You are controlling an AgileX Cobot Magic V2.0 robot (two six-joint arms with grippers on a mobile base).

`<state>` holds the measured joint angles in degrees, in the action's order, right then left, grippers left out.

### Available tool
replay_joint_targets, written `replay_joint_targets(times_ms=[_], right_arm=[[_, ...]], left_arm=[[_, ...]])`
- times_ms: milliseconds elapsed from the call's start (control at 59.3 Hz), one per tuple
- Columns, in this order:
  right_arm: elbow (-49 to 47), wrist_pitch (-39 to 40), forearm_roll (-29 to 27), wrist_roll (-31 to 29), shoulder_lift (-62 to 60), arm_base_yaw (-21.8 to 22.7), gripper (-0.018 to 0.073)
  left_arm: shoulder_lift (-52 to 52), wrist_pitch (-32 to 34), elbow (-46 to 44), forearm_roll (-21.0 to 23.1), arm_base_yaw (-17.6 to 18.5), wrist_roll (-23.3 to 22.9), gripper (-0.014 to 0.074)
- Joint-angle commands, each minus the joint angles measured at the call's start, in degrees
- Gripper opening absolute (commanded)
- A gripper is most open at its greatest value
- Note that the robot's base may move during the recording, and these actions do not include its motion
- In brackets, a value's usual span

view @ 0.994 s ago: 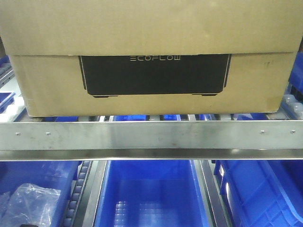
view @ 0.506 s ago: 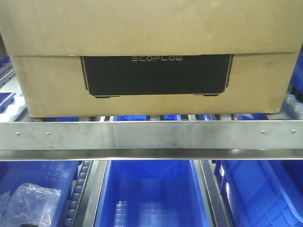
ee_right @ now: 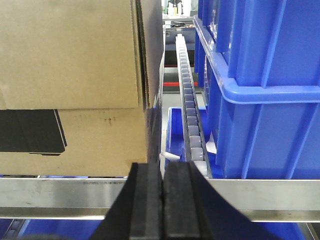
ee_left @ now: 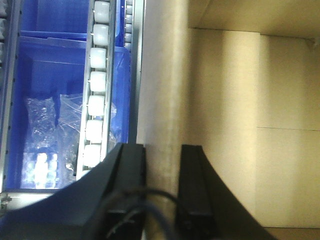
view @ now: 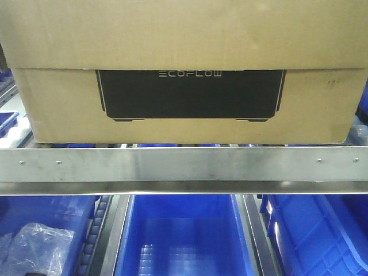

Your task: Grab box from left shelf to table start

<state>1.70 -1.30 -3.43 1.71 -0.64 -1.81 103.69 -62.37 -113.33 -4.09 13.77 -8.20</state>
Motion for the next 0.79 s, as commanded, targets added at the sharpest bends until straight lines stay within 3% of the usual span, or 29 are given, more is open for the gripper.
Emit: replay_joint_targets(times_ms=[0,67,303,775], right_arm=[[-0.11,5.10,0.43,-0.37,-0.19,0.12,0.0055],[-0.11,5.10,0.43,-0.37,-0.19,0.12,0.0055],[-0.11,5.10,0.43,-0.37,-0.19,0.12,0.0055],[-0.11,6.95,0.29,-0.20,-0.19,0.12,0.0055]], left_arm=[[-2.91,1.34,-1.92,2.62,0.13,-3.53,-0.0085],[-2.59,-0.32,-1.92,1.02,0.13,-8.78,-0.0085],[-2.09,-1.08,-1.92,0.23,0.13,-11.45,-0.0085],[-2.09,-1.86,-1.92,0.12,0.13,-11.56,-0.0085]])
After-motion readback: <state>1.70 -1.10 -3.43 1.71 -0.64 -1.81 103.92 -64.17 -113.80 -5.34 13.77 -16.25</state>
